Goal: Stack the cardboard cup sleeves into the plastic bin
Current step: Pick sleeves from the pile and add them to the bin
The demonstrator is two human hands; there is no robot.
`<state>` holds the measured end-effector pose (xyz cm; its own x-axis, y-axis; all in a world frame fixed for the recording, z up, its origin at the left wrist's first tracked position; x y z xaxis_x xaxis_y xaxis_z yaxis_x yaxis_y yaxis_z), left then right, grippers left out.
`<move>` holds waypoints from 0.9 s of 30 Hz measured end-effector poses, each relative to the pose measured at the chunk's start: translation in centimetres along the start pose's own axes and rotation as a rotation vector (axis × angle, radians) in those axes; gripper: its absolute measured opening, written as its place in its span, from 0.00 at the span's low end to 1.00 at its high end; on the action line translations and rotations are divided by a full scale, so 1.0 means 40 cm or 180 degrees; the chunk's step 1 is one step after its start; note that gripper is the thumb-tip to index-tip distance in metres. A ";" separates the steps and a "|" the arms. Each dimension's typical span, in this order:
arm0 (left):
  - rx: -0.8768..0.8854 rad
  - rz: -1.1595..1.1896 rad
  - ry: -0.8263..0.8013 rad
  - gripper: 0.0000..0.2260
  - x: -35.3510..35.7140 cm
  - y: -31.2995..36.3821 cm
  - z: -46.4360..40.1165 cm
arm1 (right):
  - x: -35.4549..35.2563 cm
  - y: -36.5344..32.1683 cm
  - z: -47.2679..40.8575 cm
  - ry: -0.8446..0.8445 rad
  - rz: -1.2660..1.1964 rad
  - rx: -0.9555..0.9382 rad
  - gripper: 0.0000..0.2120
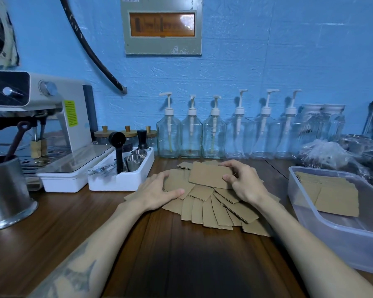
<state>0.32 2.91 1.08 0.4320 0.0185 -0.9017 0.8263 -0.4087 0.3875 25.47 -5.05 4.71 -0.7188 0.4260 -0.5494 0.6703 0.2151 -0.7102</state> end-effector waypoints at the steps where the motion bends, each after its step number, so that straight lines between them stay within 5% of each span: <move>1: -0.0023 0.0135 0.0017 0.41 -0.002 -0.002 0.001 | 0.000 0.000 0.000 0.0005 -0.0011 0.0009 0.14; 9: -0.0240 0.1628 0.0872 0.26 -0.080 -0.016 0.012 | 0.003 -0.011 0.001 0.0006 -0.0035 -0.0002 0.15; 13: -0.0292 0.2480 0.0871 0.13 -0.104 -0.023 0.019 | 0.006 -0.010 0.002 -0.0003 -0.0058 -0.0045 0.14; 17: -0.0333 0.3139 0.0886 0.11 -0.114 -0.017 0.031 | 0.014 -0.016 0.002 -0.0086 -0.0035 -0.0123 0.16; 27: -0.0002 0.1696 0.0634 0.16 -0.039 0.076 0.023 | 0.049 -0.041 0.015 -0.0509 -0.0287 -0.0160 0.18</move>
<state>1.83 0.81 3.48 0.8491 -0.0184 -0.5279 0.4756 -0.4082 0.7792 22.86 -5.09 4.53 -0.7938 0.2588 -0.5504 0.6074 0.2915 -0.7389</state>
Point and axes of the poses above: each hand's wrist, its own z-axis away from the middle knuckle, its own x-axis out of the palm, y = z × x, the point moved 6 cm from there along -z, towards the middle knuckle, and after that the axes turned 4 degrees about -z, right-handed, at the moved point
